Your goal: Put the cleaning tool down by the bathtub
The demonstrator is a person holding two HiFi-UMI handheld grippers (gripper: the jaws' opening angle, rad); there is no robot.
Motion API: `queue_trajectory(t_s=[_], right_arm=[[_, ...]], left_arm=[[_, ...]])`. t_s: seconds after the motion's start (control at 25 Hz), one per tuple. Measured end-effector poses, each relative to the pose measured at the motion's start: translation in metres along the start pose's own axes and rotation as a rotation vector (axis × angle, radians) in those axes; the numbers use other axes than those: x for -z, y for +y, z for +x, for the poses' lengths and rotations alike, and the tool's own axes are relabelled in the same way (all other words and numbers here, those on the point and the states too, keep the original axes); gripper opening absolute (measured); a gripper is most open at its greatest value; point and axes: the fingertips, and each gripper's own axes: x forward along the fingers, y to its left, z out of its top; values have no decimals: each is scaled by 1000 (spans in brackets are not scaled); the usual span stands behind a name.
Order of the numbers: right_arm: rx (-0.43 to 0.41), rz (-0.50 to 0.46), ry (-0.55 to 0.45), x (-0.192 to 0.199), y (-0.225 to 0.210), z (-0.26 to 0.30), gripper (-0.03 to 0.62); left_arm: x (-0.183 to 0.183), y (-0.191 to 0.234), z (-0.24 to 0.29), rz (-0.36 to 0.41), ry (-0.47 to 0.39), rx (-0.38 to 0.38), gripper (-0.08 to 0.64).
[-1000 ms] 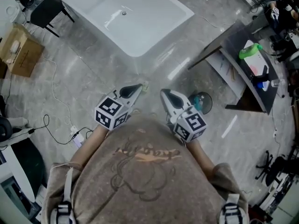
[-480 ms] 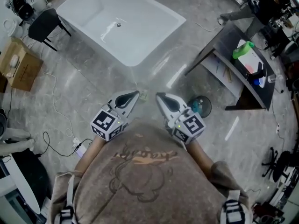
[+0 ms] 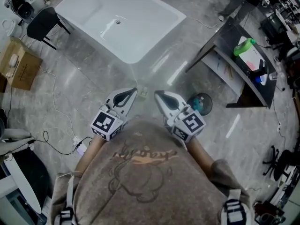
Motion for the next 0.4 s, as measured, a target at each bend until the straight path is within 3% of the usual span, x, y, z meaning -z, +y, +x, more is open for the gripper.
queue_trajectory(t_s=[0.24,0.4], right_arm=[[1,5,-2,0,-2,4,-2],[1,2,-6,-1,-4,6,-2]], left_arm=[[-5,7,-2,-87,-39,2,-2],[-10,8,-5,-137,-70,45,6]])
